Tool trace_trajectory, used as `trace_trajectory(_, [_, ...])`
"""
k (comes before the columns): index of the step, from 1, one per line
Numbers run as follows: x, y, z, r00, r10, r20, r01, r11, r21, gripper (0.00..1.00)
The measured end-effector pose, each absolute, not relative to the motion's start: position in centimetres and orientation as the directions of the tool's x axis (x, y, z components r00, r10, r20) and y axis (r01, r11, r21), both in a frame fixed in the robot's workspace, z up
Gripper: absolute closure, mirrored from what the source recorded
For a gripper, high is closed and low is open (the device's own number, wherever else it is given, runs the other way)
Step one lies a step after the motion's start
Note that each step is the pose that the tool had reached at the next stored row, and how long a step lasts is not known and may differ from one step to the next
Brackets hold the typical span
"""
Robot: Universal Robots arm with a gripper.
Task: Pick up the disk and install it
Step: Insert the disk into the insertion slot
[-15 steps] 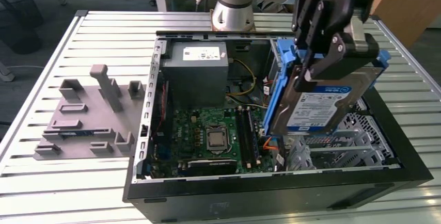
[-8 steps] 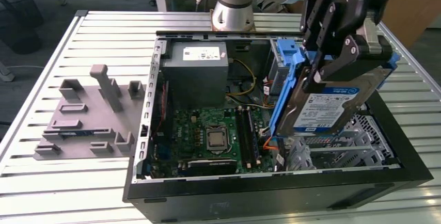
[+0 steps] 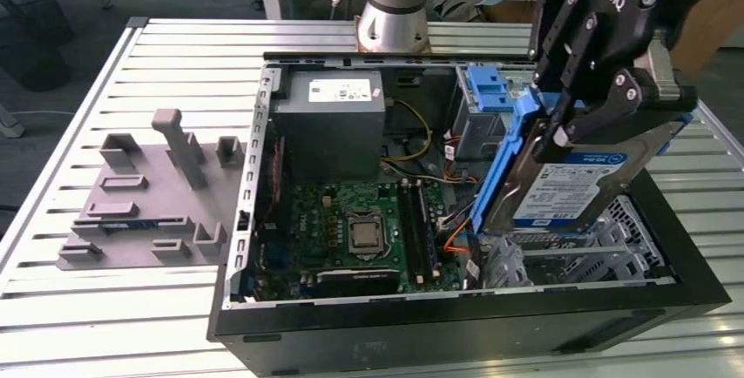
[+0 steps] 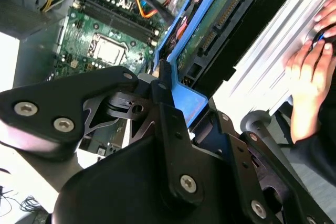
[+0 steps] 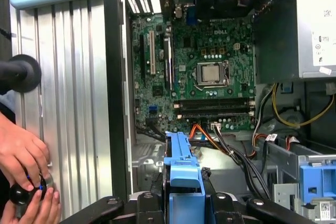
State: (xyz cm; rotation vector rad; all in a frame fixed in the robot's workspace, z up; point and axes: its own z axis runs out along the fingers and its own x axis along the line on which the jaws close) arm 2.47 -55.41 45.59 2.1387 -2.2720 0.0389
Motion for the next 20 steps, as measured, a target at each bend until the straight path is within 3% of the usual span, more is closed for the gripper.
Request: trace_trajectory(20, [4.1, -55.4, 45.5, -0.06, -0.998, 0.032, -0.998, 0.06, -0.004, 0.64])
